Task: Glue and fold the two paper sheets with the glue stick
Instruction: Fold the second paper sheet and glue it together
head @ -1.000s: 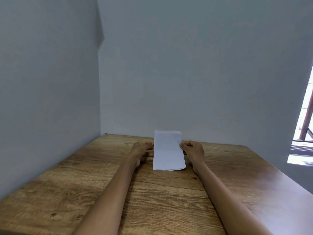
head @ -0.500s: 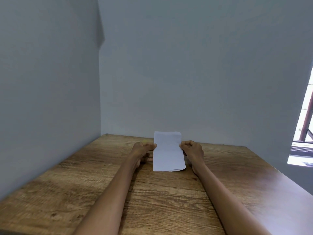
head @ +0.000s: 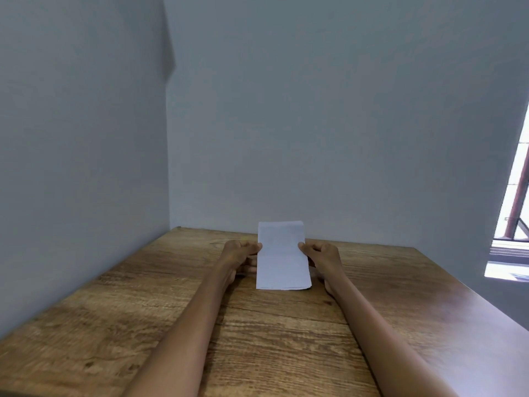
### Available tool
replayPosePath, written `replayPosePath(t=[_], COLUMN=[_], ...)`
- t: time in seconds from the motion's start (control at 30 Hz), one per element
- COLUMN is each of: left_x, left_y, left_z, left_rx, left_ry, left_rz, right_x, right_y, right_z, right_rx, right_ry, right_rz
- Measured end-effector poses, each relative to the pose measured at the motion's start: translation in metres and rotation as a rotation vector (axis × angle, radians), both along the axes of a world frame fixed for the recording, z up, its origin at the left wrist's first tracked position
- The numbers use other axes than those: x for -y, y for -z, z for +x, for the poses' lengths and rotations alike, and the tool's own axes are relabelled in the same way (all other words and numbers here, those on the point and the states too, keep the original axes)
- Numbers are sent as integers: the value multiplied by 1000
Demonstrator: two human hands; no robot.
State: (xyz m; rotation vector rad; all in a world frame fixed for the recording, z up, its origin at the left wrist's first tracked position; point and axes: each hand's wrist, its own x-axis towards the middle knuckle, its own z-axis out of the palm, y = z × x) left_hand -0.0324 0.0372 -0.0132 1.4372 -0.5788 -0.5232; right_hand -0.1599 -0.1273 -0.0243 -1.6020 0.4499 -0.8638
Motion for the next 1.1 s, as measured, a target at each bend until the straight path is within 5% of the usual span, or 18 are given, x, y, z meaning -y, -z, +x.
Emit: replayPosePath(t=[0.5, 0.8, 1.1], left_x=[5, 14, 23], left_y=[-4, 0, 1], left_z=[-2, -8, -22], left_rx=[14, 239, 432], left_ry=[-258, -82, 61], left_rz=[-191, -66, -50], right_x=[-10, -6, -16], right_y=[-2, -3, -8], right_z=[-1, 0, 6], right_rx=[-61, 32, 10], right_ry=[-205, -63, 109], right_rz=[28, -22, -584])
